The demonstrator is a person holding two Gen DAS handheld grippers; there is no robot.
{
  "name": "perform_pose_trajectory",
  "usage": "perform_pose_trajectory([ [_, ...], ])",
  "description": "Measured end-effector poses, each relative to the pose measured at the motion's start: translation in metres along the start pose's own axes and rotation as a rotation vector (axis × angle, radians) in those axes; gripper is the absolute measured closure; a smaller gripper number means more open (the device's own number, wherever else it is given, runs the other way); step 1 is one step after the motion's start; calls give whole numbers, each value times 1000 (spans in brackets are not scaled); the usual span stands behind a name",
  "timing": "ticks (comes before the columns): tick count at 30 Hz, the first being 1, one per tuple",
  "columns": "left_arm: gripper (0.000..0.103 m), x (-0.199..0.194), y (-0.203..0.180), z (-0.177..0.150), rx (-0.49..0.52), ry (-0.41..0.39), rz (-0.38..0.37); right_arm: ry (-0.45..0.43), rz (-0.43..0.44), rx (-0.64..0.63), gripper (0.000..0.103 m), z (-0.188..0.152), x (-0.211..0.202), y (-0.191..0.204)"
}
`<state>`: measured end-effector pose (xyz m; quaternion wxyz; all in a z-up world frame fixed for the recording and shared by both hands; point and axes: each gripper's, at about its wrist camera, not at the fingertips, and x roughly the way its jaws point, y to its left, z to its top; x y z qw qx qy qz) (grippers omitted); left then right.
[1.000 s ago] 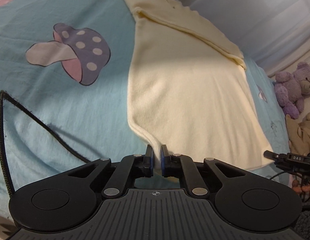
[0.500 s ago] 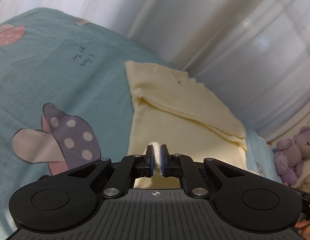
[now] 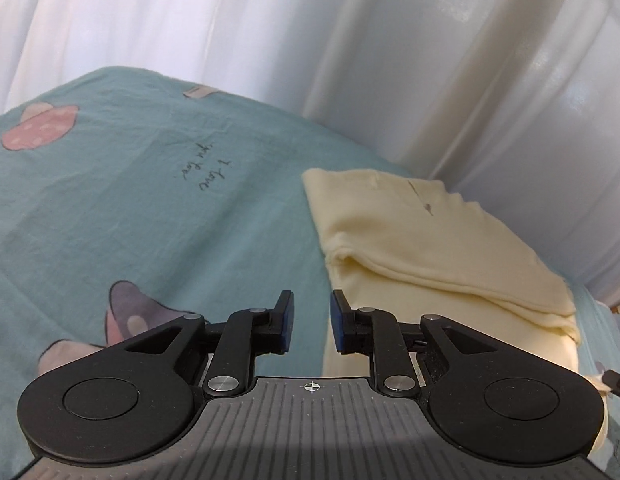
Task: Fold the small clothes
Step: 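Grasp the sweater hem with the right gripper beside the left gripper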
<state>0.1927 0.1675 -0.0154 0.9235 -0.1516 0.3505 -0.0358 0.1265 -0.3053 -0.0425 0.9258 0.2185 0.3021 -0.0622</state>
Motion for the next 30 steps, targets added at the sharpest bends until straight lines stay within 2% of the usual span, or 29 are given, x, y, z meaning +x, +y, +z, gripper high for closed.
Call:
perform_pose_trajectory([
  [3,76,4,6,-1,4,36,-42,-27,22,51,59,7,-6,-13],
  [5,70,10,3,-5,32,68,-58,9,20,45,59,7,0,-17],
  [10,69,26,-19,-18,155,120,-75,104,27,-20,59,-6,17,-11],
  [13,71,30,-29,-21,176,131,-85,121,28,-28,60,-9,23,-8],
  [15,78,31,-34,-23,192,125,-82,124,25,-43,61,-9,26,-4],
  [16,87,31,-36,-24,203,119,-82,123,22,-51,61,-9,27,-2],
  [21,88,33,-43,-25,249,117,-108,135,22,-105,87,-10,32,8],
  [24,83,38,-42,-26,244,138,-100,121,17,-138,88,-11,28,14],
  [25,78,39,-40,-26,235,145,-108,123,25,-142,88,-10,28,16],
  [30,77,41,-40,-26,245,165,-132,158,23,-154,86,-11,35,16],
])
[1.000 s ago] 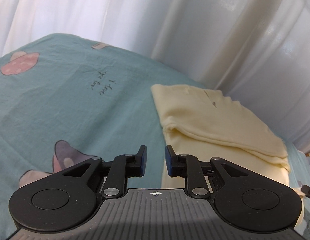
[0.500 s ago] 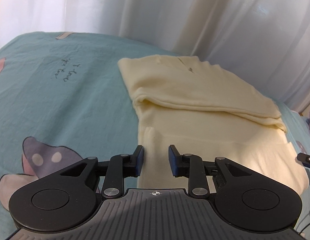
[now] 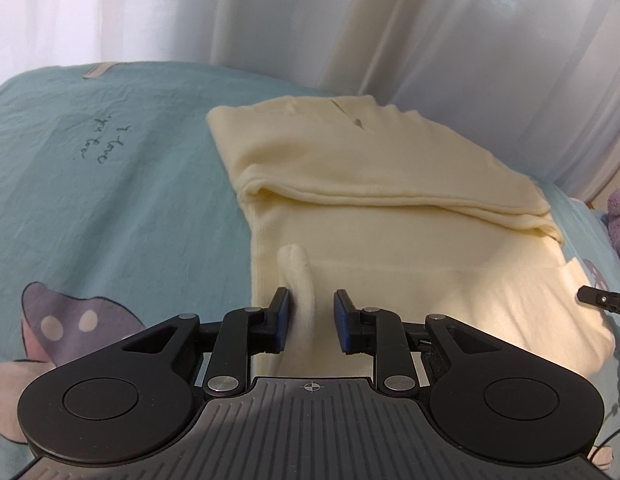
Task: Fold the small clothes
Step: 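Grasp the sweater hem with the right gripper beside the left gripper, then lift the hem with both grippers and fold it over toward the collar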
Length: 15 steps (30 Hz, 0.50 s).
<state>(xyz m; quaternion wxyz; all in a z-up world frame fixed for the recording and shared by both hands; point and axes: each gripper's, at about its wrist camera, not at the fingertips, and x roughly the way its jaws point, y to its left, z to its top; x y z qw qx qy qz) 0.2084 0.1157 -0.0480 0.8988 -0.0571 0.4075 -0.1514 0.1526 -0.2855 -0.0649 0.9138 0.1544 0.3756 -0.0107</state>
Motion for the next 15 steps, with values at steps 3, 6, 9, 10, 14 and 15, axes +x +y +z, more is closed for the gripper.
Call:
perform_pose_trajectory([
  [3,78,3,-1,2,4,6,-2,9,-1,-6,85,-1,3,0],
  [6,81,4,-2,2,25,7,8,5,-19,-49,89,-1,3,5],
  [9,92,5,-5,2,53,5,24,-7,-36,-94,95,1,1,12],
  [10,93,4,-5,2,50,3,27,-19,-38,-110,95,2,-2,15],
  [14,94,-13,-4,13,-1,-35,1,-97,-31,-159,96,19,-23,26],
  [15,94,-19,-4,18,-13,-57,-14,-126,-26,-166,96,27,-28,28],
])
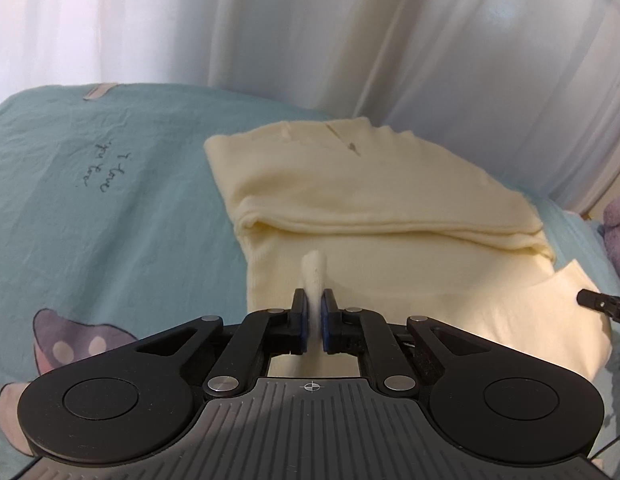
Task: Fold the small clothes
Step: 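Lift the hem with both grippers and fold it over toward the collar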
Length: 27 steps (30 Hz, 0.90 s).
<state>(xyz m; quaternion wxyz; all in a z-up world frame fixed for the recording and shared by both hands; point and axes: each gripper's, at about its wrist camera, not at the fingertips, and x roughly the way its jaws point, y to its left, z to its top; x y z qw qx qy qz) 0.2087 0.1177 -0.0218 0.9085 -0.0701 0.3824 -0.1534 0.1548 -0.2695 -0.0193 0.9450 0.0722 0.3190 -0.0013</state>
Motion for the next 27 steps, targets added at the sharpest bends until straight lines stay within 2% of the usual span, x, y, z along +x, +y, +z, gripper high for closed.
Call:
perform_pose_trajectory([
  [4,94,-17,-2,32,-3,-125,-33,-65,-26,-9,96,30,9,0],
  [6,94,-11,0,47,7,-163,-7,-84,-47,-5,96,42,24,-2],
  [8,94,5,0,61,3,-179,23,-64,-65,24,96,52,51,-8],
  [11,94,40,-2,74,-16,-137,52,-16,-50,75,96,55,85,-18],
  [15,92,74,-2,68,7,-26,61,72,-30,86,91,51,107,-24],
  [17,79,74,-2,61,14,-1,50,87,9,90,84,47,102,-28],
  [19,67,67,1,55,14,3,4,91,29,67,82,43,98,-27],
  [20,66,65,1,53,19,5,-9,92,27,48,82,41,96,-26],
  [22,72,66,-2,50,36,25,-8,97,24,17,82,41,96,-22],
  [24,84,71,-5,49,51,46,-4,95,4,-11,94,41,96,-18],
  [25,92,72,-7,49,55,55,5,92,-6,-34,94,42,97,-13],
  [27,93,72,-10,50,64,51,14,73,-10,-59,95,46,92,-6],
])
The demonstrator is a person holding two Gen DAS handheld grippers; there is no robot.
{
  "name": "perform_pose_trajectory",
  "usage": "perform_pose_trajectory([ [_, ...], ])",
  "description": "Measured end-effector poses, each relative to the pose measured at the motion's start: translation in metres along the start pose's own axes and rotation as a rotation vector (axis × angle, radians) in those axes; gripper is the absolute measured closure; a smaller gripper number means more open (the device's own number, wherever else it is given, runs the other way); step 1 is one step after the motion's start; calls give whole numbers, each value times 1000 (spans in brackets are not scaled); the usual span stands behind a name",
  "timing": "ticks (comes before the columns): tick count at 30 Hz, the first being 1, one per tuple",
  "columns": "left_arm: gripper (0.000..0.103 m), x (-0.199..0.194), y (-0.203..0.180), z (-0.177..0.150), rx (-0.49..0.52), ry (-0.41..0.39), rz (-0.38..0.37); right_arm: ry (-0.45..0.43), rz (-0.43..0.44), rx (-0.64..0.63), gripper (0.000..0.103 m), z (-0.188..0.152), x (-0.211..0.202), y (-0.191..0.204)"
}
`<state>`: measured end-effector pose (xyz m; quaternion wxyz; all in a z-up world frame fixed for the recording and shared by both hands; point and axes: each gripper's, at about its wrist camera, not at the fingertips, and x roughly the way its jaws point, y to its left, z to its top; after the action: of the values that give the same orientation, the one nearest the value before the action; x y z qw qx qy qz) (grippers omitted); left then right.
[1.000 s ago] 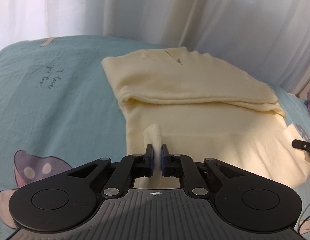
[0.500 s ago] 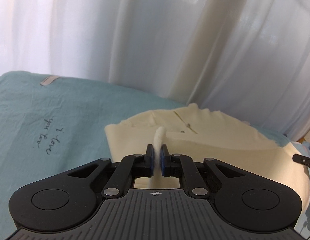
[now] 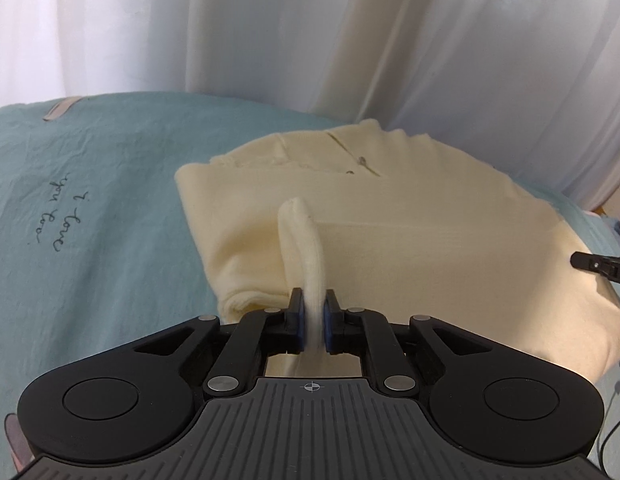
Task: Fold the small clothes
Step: 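Lift the hem with both grippers and fold it over toward the collar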
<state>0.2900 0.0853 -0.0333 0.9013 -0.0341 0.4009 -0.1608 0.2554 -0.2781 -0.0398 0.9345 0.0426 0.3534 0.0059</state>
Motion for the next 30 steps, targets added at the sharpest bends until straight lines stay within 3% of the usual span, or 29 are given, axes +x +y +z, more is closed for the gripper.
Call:
perform_pose_trajectory([
  [3,95,-14,0,7,-3,-37,-19,-77,-2,-42,96,11,-19,9],
  [8,95,-43,2,48,-3,-188,-44,-201,-24,-51,96,50,-25,18],
  [12,95,-30,-2,92,20,-287,32,-253,-91,-16,96,88,8,17],
  [16,95,9,-13,121,63,-332,116,-248,-170,21,96,110,54,15],
  [20,95,58,-18,134,53,-271,137,-188,-213,44,96,111,96,12],
  [25,94,103,-21,130,64,-187,204,-147,-255,55,95,106,119,11],
  [30,86,112,-18,126,49,-162,235,-203,-317,61,88,113,115,16],
])
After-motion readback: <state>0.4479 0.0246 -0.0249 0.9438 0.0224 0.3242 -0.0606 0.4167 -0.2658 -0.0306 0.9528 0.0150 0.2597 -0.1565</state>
